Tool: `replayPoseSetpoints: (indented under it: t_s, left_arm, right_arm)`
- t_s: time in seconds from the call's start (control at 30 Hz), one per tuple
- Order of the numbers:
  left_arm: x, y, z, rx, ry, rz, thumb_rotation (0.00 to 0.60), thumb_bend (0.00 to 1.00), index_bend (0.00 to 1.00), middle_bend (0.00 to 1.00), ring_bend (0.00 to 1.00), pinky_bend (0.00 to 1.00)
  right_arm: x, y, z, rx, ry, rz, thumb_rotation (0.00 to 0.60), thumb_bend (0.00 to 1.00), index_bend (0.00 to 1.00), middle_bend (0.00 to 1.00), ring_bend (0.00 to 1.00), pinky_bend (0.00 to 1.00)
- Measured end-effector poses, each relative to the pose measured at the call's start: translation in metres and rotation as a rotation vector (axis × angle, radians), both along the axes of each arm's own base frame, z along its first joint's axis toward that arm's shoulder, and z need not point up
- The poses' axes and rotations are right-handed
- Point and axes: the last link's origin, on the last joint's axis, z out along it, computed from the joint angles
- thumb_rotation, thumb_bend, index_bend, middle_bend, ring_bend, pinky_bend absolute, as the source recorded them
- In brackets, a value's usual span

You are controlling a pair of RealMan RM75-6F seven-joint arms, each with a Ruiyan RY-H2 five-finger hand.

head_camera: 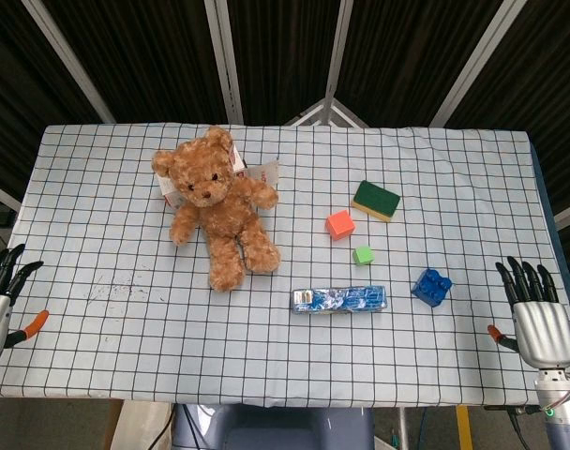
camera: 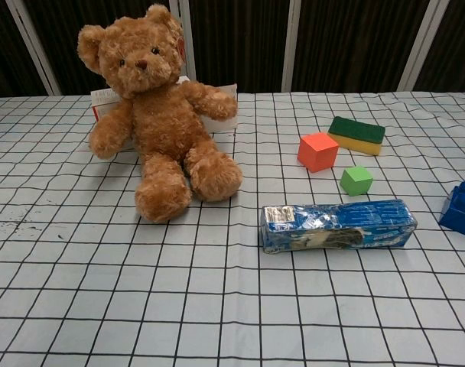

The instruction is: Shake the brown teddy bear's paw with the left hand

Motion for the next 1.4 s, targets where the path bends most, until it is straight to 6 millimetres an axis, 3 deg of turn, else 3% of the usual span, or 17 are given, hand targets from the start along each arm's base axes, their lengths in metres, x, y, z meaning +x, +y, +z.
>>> replayPoseSetpoints:
  t_s: [1.0,1.2,1.4]
  left_arm:
    - [-0.002,0.010,-0.008,-0.147,-0.108,-0.029,0.600,0.33,0.17,0.02,0.00,0.00]
    - [-0.006,0.021,-0.015,-0.197,-0.260,0.007,0.600,0.30,0.17,0.03,0.00,0.00]
    - [-0.007,0.038,-0.028,-0.339,-0.557,0.073,0.600,0.27,0.17,0.04,0.00,0.00]
  right_arm:
    - [-0.003,0.001,0.005,0.010,-0.023,-0.013,0.600,0.10,0.00,0.00,0.00,0.00]
    - [-0.002,-0.001,0.000,0.035,-0.024,-0.012,0.600,0.10,0.00,0.00,0.00,0.00]
    - [-0.001,0.000,-0.001,0.049,-0.031,-0.008,0.600,0.10,0.00,0.00,0.00,0.00]
